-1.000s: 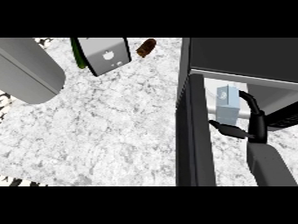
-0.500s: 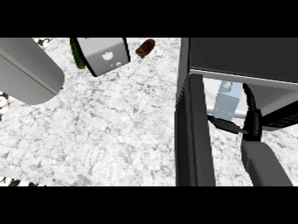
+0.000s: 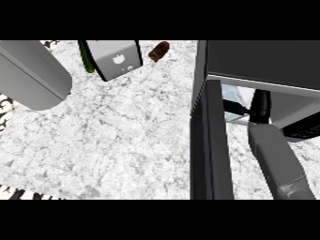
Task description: Pick up the milk, place it into the microwave and close the microwave
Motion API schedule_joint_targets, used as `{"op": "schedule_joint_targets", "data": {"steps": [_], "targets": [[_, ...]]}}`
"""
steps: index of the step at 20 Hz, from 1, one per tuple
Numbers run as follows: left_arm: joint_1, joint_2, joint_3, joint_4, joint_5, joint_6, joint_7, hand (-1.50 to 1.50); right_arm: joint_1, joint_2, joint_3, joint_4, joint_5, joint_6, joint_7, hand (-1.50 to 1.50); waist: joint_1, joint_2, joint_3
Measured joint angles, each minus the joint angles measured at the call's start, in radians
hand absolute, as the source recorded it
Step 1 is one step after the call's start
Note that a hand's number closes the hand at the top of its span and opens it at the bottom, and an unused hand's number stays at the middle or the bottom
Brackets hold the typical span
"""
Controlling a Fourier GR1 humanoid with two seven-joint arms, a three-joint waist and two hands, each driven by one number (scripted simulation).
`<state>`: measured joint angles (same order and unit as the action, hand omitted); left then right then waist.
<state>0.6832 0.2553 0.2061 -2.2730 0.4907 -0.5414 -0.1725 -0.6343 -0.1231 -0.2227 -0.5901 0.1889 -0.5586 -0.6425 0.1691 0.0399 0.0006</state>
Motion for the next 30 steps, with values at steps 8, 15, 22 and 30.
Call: {"op": "schedule_joint_targets", "data": {"steps": [8,15,22,30], "targets": [[-0.007,-0.026,-0.035,0.024,-0.023,0.015,0.021,-1.5,-0.271,-0.085,0.015,0.182,0.03,0.136,0.113,-1.5,-0.038,0.012,0.012],[-0.022,-0.073,-0.111,0.038,-0.096,0.003,0.006,-1.5,-0.338,-0.109,0.004,0.304,0.026,0.26,0.065,-1.5,-0.064,0.011,0.011],[-0.034,-0.082,-0.206,0.08,-0.158,-0.062,-0.005,-1.5,-0.311,-0.132,-0.053,0.35,-0.047,0.503,-0.029,-1.5,-0.108,-0.009,0.005],[-0.084,-0.107,-0.339,0.141,-0.302,-0.088,0.02,-1.5,-0.223,-0.074,-0.091,0.342,-0.124,0.733,-0.113,-1.5,-0.15,-0.035,-0.002]]}}
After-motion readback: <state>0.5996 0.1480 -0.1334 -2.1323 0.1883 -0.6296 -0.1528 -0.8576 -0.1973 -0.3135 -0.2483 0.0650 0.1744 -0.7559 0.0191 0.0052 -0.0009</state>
